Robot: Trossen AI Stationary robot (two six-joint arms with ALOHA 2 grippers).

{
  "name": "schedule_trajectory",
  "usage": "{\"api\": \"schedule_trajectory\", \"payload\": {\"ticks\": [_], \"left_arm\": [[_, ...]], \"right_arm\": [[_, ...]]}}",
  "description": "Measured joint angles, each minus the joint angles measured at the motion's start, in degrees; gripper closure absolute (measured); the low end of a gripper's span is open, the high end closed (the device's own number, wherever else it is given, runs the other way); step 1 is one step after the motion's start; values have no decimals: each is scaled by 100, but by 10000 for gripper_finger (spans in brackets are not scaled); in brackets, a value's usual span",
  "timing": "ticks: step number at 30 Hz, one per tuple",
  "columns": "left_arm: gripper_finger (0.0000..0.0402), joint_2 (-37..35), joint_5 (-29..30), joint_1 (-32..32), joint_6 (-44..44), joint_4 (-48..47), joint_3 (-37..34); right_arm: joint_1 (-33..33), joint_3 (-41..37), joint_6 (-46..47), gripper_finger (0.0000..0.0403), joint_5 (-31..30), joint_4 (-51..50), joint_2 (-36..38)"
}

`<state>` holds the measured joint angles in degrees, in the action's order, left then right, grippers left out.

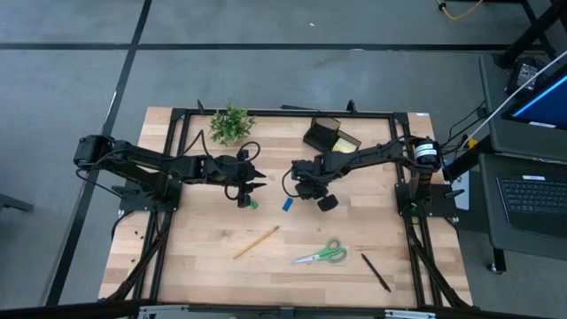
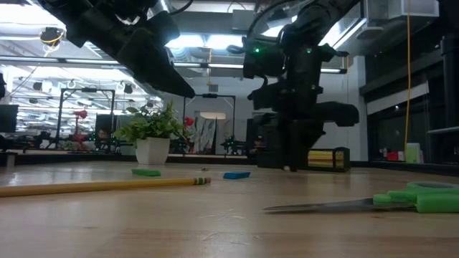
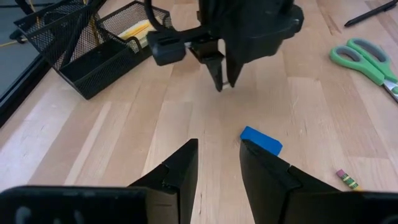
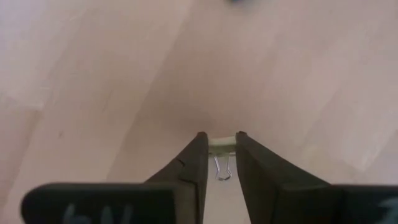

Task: Pick and place office supplies into organizer
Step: Put the right brown binder clip into the black desk organizer

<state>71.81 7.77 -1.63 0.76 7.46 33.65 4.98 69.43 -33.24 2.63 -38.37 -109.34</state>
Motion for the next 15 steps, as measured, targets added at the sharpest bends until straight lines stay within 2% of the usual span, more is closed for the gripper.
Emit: {"api": "schedule_trajectory", "payload": {"ticks": [7, 15], "left_arm": [[288, 0, 0, 2, 1, 0, 0], [288, 0, 0, 2, 1, 0, 0]], "right_arm": [[4, 9, 162, 323, 22, -2, 11], [29, 653, 154, 322, -794, -546, 15]]}}
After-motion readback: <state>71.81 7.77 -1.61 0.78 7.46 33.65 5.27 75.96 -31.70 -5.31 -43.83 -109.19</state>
